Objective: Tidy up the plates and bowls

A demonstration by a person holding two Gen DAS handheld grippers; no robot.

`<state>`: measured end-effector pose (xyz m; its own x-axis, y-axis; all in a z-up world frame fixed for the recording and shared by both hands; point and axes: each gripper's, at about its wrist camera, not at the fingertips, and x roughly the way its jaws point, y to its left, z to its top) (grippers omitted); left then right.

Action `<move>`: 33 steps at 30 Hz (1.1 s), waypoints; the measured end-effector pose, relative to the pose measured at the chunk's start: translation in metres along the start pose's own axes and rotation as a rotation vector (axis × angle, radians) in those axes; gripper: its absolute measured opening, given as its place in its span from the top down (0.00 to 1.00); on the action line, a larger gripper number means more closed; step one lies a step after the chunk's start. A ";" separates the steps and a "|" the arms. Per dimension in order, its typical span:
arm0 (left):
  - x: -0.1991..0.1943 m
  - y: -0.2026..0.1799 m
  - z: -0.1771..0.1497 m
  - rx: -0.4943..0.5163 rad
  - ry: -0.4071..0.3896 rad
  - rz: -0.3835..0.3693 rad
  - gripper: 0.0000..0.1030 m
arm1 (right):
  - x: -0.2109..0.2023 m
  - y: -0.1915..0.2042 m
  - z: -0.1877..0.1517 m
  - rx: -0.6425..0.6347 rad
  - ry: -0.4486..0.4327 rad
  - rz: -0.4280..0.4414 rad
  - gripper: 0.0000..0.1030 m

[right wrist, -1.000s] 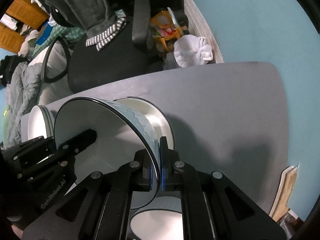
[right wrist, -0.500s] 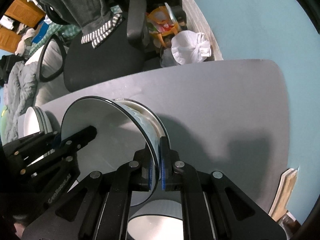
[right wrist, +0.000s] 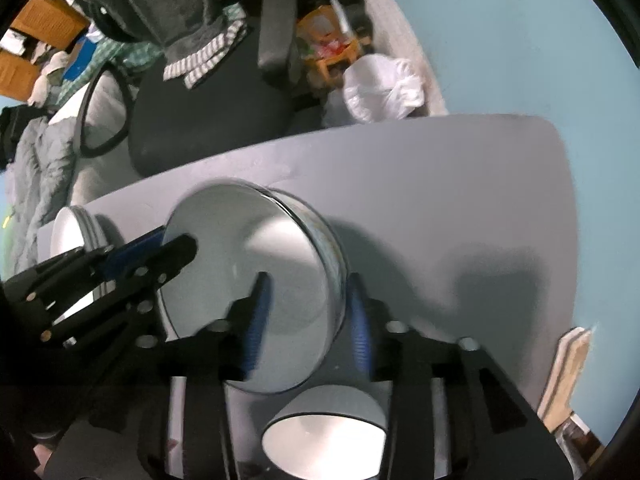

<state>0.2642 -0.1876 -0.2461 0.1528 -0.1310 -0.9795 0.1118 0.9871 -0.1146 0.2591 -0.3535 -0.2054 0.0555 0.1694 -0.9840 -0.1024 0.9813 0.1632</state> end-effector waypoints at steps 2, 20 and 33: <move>-0.005 0.001 -0.001 -0.004 -0.014 -0.003 0.76 | -0.005 -0.003 0.001 0.008 -0.028 -0.014 0.42; -0.108 -0.011 -0.019 0.046 -0.260 -0.005 0.34 | -0.094 -0.003 -0.015 0.039 -0.251 -0.102 0.38; -0.166 -0.006 -0.044 0.058 -0.365 -0.033 0.33 | -0.149 0.021 -0.043 0.032 -0.372 -0.126 0.37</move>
<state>0.1947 -0.1674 -0.0904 0.4874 -0.1977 -0.8505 0.1766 0.9762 -0.1257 0.2055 -0.3623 -0.0585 0.4229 0.0632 -0.9040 -0.0407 0.9979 0.0508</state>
